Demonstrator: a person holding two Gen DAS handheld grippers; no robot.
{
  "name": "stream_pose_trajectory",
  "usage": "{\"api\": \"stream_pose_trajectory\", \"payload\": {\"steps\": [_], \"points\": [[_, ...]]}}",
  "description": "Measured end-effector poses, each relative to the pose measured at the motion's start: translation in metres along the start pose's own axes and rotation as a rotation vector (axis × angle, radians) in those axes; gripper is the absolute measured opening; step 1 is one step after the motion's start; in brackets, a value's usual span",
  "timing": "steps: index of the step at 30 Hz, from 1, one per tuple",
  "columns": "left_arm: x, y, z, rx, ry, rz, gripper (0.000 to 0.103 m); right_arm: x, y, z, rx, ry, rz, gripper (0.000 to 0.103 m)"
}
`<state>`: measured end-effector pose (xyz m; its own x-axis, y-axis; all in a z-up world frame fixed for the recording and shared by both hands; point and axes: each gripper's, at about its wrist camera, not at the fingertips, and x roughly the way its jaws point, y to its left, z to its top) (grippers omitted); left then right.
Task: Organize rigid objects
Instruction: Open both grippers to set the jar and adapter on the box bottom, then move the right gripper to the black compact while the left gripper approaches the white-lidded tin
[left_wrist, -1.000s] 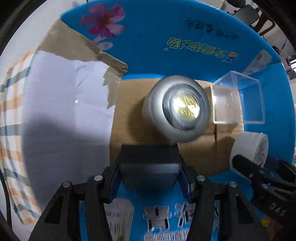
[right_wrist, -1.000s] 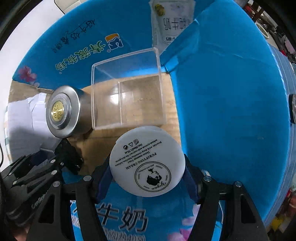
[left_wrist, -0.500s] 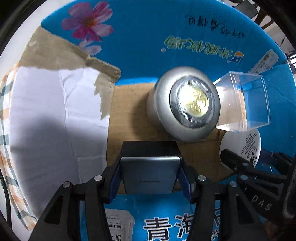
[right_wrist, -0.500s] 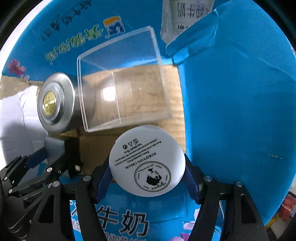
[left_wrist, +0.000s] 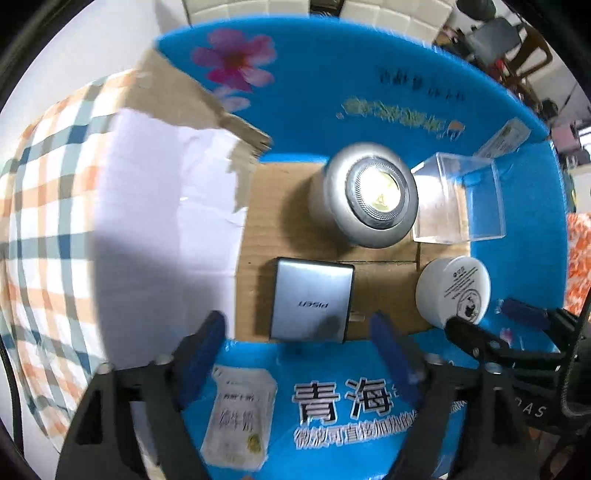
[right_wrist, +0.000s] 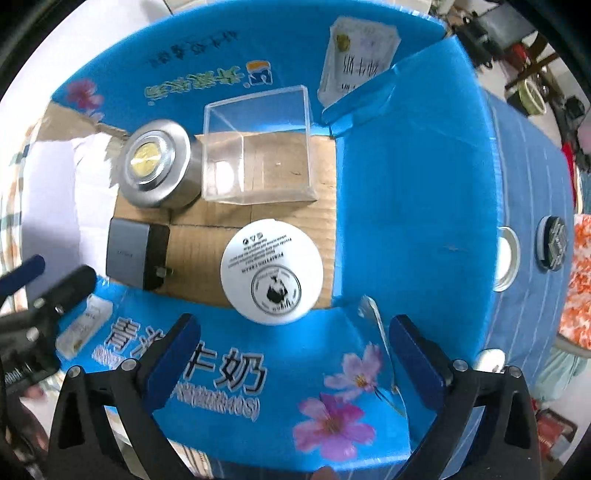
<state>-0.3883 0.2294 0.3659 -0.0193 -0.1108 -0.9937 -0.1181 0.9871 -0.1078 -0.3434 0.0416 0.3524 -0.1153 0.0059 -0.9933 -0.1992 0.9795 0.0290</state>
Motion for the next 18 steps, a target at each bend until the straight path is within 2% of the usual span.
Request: {"api": "stream_pose_trajectory", "payload": {"steps": [1, 3, 13, 15, 16, 17, 18], "points": [[-0.005, 0.002, -0.002, -0.007, -0.013, 0.010, 0.098, -0.004, 0.001, -0.005, -0.009, -0.010, -0.001, 0.103], [-0.015, 0.005, -0.010, -0.011, -0.046, 0.040, 0.103, -0.012, -0.001, -0.014, -0.022, -0.032, 0.000, 0.103], [-0.074, 0.007, -0.066, -0.018, -0.144, 0.017, 0.103, -0.094, -0.003, -0.063, -0.008, -0.169, 0.039, 0.103], [-0.094, 0.016, -0.050, -0.018, -0.167, 0.032, 0.103, -0.113, -0.003, -0.076, -0.012, -0.200, 0.041, 0.103], [-0.104, 0.015, -0.056, -0.017, -0.185, 0.041, 0.103, -0.118, -0.003, -0.080, -0.012, -0.209, 0.042, 0.103], [-0.104, 0.015, -0.040, -0.016, -0.198, 0.048, 0.103, -0.126, -0.003, -0.086, -0.012, -0.222, 0.047, 0.103], [-0.111, 0.014, -0.040, -0.011, -0.216, 0.056, 0.103, -0.136, -0.003, -0.091, -0.012, -0.236, 0.048, 0.103]]}}
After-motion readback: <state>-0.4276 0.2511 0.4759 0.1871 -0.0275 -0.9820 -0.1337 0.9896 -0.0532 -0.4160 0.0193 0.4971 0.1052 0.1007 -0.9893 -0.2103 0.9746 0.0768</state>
